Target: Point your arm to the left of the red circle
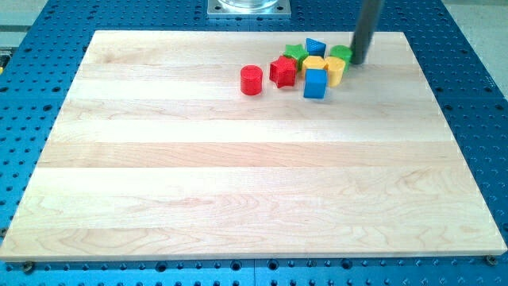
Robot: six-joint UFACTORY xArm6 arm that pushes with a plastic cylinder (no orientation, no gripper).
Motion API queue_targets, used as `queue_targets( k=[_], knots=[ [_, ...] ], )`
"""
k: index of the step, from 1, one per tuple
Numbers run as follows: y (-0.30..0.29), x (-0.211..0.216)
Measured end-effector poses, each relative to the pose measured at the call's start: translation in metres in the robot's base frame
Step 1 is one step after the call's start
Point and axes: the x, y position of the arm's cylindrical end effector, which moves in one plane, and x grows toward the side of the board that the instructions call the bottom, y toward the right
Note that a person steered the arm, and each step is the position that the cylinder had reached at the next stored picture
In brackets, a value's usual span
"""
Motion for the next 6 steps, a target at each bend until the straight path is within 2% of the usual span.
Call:
queue_targets(
  k=[2, 3, 4, 5, 6],
  knots=[
    [-0.002, 0.006],
    [0.026, 0.022],
    [0.017, 0.072],
    [-0.017, 0.105],
    [-0.108, 0.127]
  ],
)
